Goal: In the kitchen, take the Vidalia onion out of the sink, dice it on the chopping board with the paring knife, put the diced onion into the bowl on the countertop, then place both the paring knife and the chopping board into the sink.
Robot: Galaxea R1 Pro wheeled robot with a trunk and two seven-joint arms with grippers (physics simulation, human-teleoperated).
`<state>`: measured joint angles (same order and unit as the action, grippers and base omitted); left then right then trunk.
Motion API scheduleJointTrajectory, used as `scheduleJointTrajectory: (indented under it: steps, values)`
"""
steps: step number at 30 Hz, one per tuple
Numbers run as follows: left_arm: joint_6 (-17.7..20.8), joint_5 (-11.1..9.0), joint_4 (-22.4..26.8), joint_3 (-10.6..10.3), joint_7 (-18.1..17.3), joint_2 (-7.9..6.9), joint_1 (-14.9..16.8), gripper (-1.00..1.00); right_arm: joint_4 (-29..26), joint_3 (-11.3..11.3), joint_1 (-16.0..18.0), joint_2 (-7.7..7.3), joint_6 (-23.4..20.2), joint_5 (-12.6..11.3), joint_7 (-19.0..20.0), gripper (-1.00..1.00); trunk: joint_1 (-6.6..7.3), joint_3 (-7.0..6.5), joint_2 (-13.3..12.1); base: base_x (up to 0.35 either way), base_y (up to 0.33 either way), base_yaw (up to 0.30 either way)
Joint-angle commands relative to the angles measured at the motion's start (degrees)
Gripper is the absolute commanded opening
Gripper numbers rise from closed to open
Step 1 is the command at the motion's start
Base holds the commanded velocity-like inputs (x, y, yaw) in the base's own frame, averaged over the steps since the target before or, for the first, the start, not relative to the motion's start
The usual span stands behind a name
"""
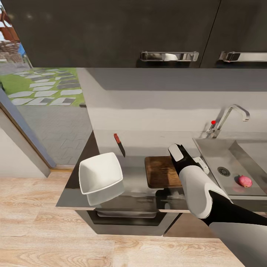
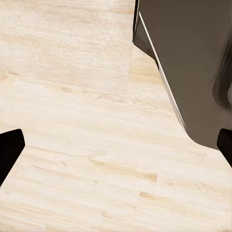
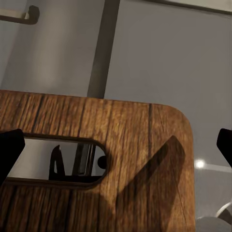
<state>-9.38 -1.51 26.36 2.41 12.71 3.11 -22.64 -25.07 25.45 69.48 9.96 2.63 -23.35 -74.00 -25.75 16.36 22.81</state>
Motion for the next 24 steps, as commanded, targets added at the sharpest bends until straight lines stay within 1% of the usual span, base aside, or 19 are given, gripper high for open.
scheduleJointTrajectory:
  steps: [1,10,13,16,17,18,19,20,21,22,23,24]
  values:
    - [-0.1,-0.2,0.1,0.2,-0.1,0.05,0.0,1.0,-0.1,0.1,0.0,0.03,0.3,-0.1,-0.1,1.0,-0.04,0.1,0.1,0.0,0.0,0.0]
    - [-0.1,-0.2,0.1,0.2,-0.1,0.05,0.0,1.0,-2.1,-0.4,0.0,0.03,0.1,-0.1,-0.8,1.0,-0.04,0.1,0.1,0.0,0.0,0.0]
    - [-0.1,-0.2,0.1,0.2,-0.1,0.05,0.0,1.0,-3.5,-1.0,0.0,0.03,0.0,-0.1,-1.4,1.0,-0.04,0.1,0.1,0.0,0.0,0.0]
    - [-0.1,-0.2,0.1,0.2,-0.1,0.05,0.0,1.0,-5.0,-4.0,0.0,0.03,-0.2,-0.2,-2.5,1.0,-0.04,0.1,0.1,0.0,0.0,0.0]
    - [-0.1,-0.2,0.1,0.2,-0.1,0.05,0.0,1.0,-5.8,-6.0,0.0,0.03,-0.4,-0.2,-3.0,1.0,-0.04,0.1,0.1,0.0,0.0,0.0]
    - [-0.1,-0.2,0.1,0.2,-0.1,0.05,0.0,1.0,-6.2,-7.2,0.0,0.03,-0.6,-0.2,-3.3,1.0,-0.04,0.1,0.1,0.0,0.0,0.0]
    - [-0.1,-0.2,0.1,0.2,-0.1,0.05,0.0,1.0,-7.1,-9.7,0.0,0.03,-1.3,-0.3,-3.6,1.0,-0.04,0.1,0.1,0.0,0.0,0.0]
    - [-0.1,-0.2,0.1,0.2,-0.1,0.05,0.0,1.0,-7.7,-10.9,0.0,0.03,-1.8,-0.3,-3.8,1.0,-0.04,0.1,0.1,0.0,0.0,0.0]
    - [-0.1,-0.2,0.1,0.2,-0.1,0.05,0.0,1.0,-8.9,-13.4,0.0,0.03,-3.1,-0.4,-4.0,1.0,-0.04,0.1,0.1,0.0,0.0,0.0]
    - [-0.1,-0.2,0.1,0.2,-0.1,0.05,0.0,1.0,-9.5,-14.5,0.0,0.03,-3.9,-0.4,-4.0,1.0,-0.04,0.1,0.1,0.0,0.0,0.0]
    - [-0.1,-0.2,0.1,0.2,-0.1,0.05,0.0,1.0,-10.9,-16.5,0.0,0.03,-5.8,-0.5,-4.1,1.0,-0.04,0.1,0.1,0.0,0.0,0.0]
    - [-0.1,-0.2,0.1,0.2,-0.1,0.05,0.0,1.0,-11.6,-17.4,0.0,0.03,-6.7,-0.6,-4.1,1.0,-0.04,0.1,0.1,0.0,0.0,0.0]
